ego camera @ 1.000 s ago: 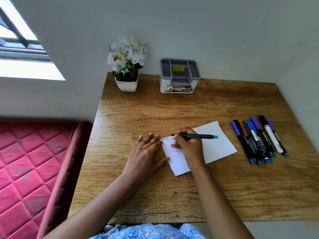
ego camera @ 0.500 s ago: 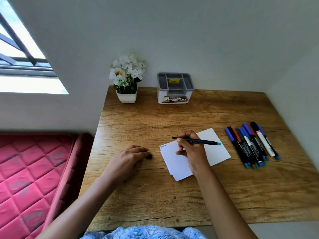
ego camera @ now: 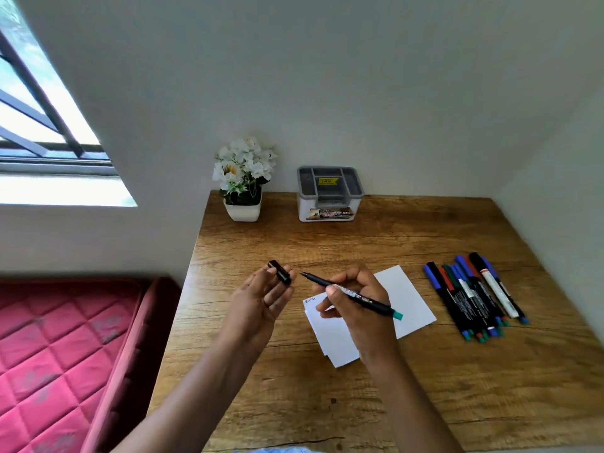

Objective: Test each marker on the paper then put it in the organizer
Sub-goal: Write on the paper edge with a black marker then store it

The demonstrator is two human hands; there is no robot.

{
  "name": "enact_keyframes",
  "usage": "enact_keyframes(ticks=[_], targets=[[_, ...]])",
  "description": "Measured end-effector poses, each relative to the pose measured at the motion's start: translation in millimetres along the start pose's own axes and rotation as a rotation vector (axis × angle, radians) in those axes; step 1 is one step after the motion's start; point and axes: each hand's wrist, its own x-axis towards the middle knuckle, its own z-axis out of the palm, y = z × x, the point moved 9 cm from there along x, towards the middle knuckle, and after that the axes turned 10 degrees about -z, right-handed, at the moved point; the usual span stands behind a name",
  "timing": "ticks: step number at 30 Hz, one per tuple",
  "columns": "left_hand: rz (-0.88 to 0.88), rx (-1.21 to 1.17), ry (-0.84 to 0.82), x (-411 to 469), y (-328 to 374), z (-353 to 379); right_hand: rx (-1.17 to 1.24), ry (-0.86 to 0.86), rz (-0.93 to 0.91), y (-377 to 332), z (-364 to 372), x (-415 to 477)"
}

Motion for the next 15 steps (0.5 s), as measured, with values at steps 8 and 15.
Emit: enact_keyframes(ticks=[8,15], targets=[[0.018,-0.166,-0.059,-6.8,12.0,24.2,-0.073,-0.005,-0.176,-17.7,10.5,4.8],[0.039,-0.124,-0.079,-8.1,13.0,27.4,-0.105,-0.039,-0.246,-22.0,17.9,11.5]])
